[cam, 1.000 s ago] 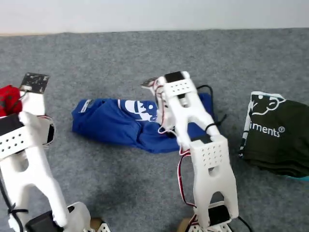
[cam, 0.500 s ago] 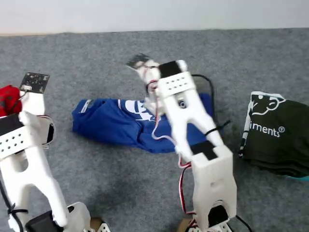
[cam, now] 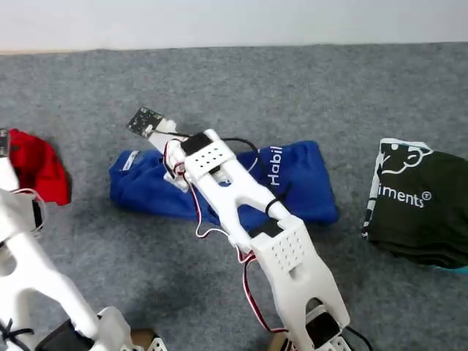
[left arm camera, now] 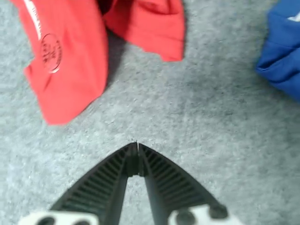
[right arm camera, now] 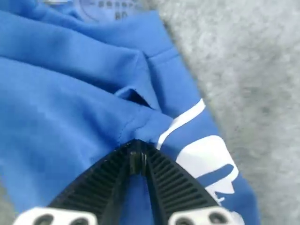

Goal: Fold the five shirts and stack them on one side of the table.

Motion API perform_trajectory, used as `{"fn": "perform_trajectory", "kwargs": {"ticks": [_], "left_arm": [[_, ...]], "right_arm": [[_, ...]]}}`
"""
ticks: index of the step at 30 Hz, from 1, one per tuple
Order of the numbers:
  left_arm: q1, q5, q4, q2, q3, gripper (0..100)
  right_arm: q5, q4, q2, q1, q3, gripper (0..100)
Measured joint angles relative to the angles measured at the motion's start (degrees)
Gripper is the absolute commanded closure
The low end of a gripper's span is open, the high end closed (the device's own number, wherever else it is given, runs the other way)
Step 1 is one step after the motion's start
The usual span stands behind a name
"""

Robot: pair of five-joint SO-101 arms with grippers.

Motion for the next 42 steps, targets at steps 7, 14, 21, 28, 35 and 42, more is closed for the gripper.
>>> {"fn": "perform_trajectory", "kwargs": {"ticks": [7,14,21,28,35,42], "left_arm": [[-1.49,-1.23,0.00,0.00,0.00,99],[-1.49,-1.32,-0.26,0.00,0.00,99],[-1.49,-1.32,-0.79,0.00,0.00,99],[-1.49,-1.32,-0.79,0.00,0.00,99],[-1.49,-1.32,-0.79,0.00,0.00,99],[-1.49,-1.32,-0.88,0.00,0.00,99]], "right_arm": [[1.32,2.11,0.88,2.37,-5.71,98.7],[1.32,8.09,0.88,0.62,-20.13,98.7],[1.32,3.25,7.30,-2.55,-24.35,98.7],[1.32,-3.08,12.92,-2.46,-24.35,98.7],[1.32,-4.31,15.03,2.20,-26.90,98.8],[1.32,-0.62,15.03,2.46,-37.01,98.7]]}}
